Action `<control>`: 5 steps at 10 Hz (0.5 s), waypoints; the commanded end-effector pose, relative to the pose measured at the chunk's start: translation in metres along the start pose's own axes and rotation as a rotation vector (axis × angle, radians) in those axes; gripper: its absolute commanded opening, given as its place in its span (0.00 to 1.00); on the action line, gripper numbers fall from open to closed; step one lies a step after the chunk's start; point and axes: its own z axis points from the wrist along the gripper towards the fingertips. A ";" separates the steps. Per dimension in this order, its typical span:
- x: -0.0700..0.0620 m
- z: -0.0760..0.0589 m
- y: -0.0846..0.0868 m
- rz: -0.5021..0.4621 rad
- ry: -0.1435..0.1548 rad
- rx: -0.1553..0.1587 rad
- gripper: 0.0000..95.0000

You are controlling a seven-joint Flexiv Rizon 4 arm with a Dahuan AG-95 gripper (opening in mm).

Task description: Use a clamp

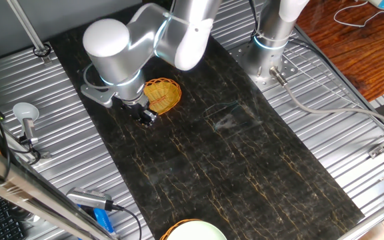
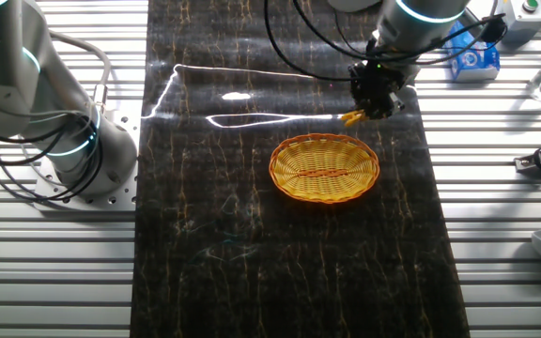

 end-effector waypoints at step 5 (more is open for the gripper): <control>-0.006 -0.006 -0.005 0.006 -0.005 -0.030 0.00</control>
